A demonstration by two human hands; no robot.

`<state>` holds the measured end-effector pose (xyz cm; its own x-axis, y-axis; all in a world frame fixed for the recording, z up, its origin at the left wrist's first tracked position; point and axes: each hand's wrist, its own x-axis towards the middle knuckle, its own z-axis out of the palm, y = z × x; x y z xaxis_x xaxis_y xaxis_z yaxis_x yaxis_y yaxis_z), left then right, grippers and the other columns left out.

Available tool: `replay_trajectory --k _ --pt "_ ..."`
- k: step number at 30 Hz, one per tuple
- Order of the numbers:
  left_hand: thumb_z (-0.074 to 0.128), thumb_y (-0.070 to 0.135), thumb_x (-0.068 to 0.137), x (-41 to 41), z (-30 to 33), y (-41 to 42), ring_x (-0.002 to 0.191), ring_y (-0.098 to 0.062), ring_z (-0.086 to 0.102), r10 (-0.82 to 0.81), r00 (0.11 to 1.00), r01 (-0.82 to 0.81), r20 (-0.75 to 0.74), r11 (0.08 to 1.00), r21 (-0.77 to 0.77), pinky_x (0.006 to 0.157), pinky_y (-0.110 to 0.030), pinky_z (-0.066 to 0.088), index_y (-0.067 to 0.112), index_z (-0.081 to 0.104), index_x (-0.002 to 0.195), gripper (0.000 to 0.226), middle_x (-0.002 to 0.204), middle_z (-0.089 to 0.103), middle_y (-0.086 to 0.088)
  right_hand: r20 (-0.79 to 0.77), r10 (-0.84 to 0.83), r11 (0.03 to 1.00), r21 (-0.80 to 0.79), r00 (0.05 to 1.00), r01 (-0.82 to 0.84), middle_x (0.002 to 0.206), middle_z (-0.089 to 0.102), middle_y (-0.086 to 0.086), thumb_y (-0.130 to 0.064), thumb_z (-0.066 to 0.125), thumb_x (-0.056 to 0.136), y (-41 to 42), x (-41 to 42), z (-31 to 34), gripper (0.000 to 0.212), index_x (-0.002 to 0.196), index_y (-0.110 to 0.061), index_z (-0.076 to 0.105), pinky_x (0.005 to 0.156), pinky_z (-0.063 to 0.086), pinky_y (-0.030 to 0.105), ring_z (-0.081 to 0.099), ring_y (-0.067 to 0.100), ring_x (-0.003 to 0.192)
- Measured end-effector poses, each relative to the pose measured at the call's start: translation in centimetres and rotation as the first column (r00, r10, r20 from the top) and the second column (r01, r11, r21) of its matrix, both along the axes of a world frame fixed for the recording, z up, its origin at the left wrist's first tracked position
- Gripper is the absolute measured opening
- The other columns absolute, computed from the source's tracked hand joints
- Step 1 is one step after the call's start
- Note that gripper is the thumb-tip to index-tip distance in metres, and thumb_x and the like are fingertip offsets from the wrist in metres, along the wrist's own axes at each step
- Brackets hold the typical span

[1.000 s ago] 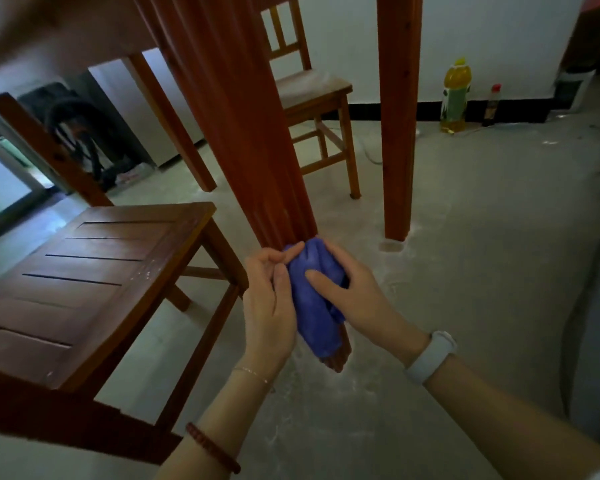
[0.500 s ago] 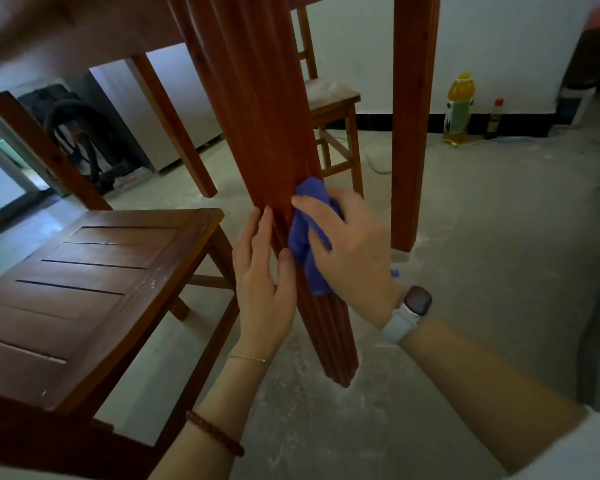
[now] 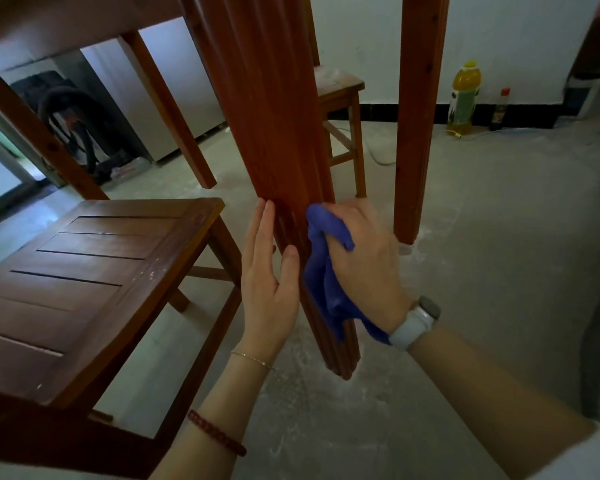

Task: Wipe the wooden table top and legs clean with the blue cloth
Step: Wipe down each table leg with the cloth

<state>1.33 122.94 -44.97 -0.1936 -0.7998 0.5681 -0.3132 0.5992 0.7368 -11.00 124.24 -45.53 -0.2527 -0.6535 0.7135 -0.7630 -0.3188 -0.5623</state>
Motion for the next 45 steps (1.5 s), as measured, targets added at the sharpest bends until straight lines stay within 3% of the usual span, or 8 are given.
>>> replay_trajectory --k 3,6,10,19,33,36,41,45 --pt "0.037 0.034 0.088 -0.3 -0.4 0.6 0.137 -0.005 0.024 0.015 0.999 -0.015 0.034 1.000 -0.001 0.107 -0.046 0.036 0.037 0.017 0.137 0.053 0.147 0.020 0.016 0.199 0.125 0.911 0.366 0.972 -0.192 0.091 0.064 0.009 -0.031 0.040 0.091 2.5 -0.8 -5.2 0.026 0.092 -0.014 0.060 0.079 0.050 0.039 0.062 0.025 0.083" --pt "0.044 0.022 0.089 -0.4 -1.4 1.1 0.133 -0.003 0.030 0.038 0.999 -0.039 0.011 0.996 0.081 0.102 -0.040 0.043 0.033 0.021 0.140 0.057 0.143 0.029 0.014 0.028 0.242 0.708 0.679 0.970 -0.196 0.099 0.060 0.002 -0.030 0.043 0.095 4.0 -3.2 -10.3 0.022 0.096 -0.020 0.063 0.081 0.044 0.028 0.060 0.021 0.090" --pt "0.050 0.012 0.091 -0.6 -1.1 1.5 0.121 0.002 0.037 0.116 0.993 -0.111 -0.002 0.959 0.261 0.089 -0.014 0.043 0.025 0.020 0.141 0.060 0.136 0.030 0.018 0.041 0.236 0.570 0.803 0.971 -0.173 0.093 0.064 -0.002 -0.031 0.042 0.095 4.9 -5.3 -10.7 0.027 0.089 -0.019 0.066 0.072 0.043 0.024 0.061 0.016 0.082" --pt "0.051 0.015 0.091 -1.5 5.7 7.6 0.127 -0.022 0.038 0.016 0.932 -0.283 0.363 0.657 0.699 0.099 -0.028 0.032 0.013 0.028 0.140 0.054 0.146 0.028 -0.008 0.425 -0.023 0.558 0.756 0.905 -0.342 0.062 0.063 -0.001 -0.023 0.050 0.087 11.6 -3.9 2.8 0.025 0.072 -0.009 0.063 0.067 0.049 0.017 0.060 0.003 0.058" --pt "0.063 0.016 0.083 5.7 28.0 16.2 0.115 -0.011 0.049 -0.299 0.954 0.078 0.008 0.276 0.958 0.094 -0.027 0.042 0.022 0.042 0.130 0.052 0.126 0.049 0.006 0.660 -0.146 0.444 0.709 0.737 -0.547 0.101 0.060 -0.005 -0.015 0.059 0.077 21.5 0.6 28.5 0.036 0.113 -0.017 0.056 0.072 0.038 -0.001 0.056 -0.009 0.081" --pt "0.060 0.027 0.085 7.5 30.9 18.0 0.114 -0.018 0.051 -0.096 0.995 -0.014 0.026 0.116 0.993 0.098 -0.035 0.043 0.022 0.042 0.130 0.049 0.131 0.049 -0.001 0.649 -0.150 0.403 0.729 0.745 -0.554 0.118 0.057 0.000 -0.024 0.049 0.069 22.3 1.4 33.3 0.052 0.121 -0.026 0.047 0.093 0.043 0.017 0.055 0.008 0.103" --pt "0.070 0.073 0.049 8.8 32.0 22.2 0.106 -0.031 0.055 0.322 0.941 0.264 -0.107 -0.497 0.826 0.087 -0.040 0.047 0.019 0.032 0.139 0.113 0.129 0.049 -0.014 0.783 0.010 0.357 0.578 0.622 -0.734 0.133 0.043 -0.016 -0.004 0.039 0.075 22.0 1.6 40.5 0.060 0.129 -0.032 0.038 0.099 0.033 0.006 0.043 -0.014 0.118" --pt "0.048 0.069 0.075 6.5 35.4 23.8 0.121 -0.034 0.042 0.526 0.761 0.629 -0.379 -0.458 0.628 0.090 -0.044 0.043 0.015 0.038 0.138 0.083 0.136 0.044 -0.015 0.823 -0.007 0.351 0.533 0.567 -0.770 0.130 0.047 -0.014 -0.014 0.044 0.075 22.0 1.3 43.1 0.050 0.122 -0.031 0.045 0.101 0.039 0.018 0.047 0.003 0.121"
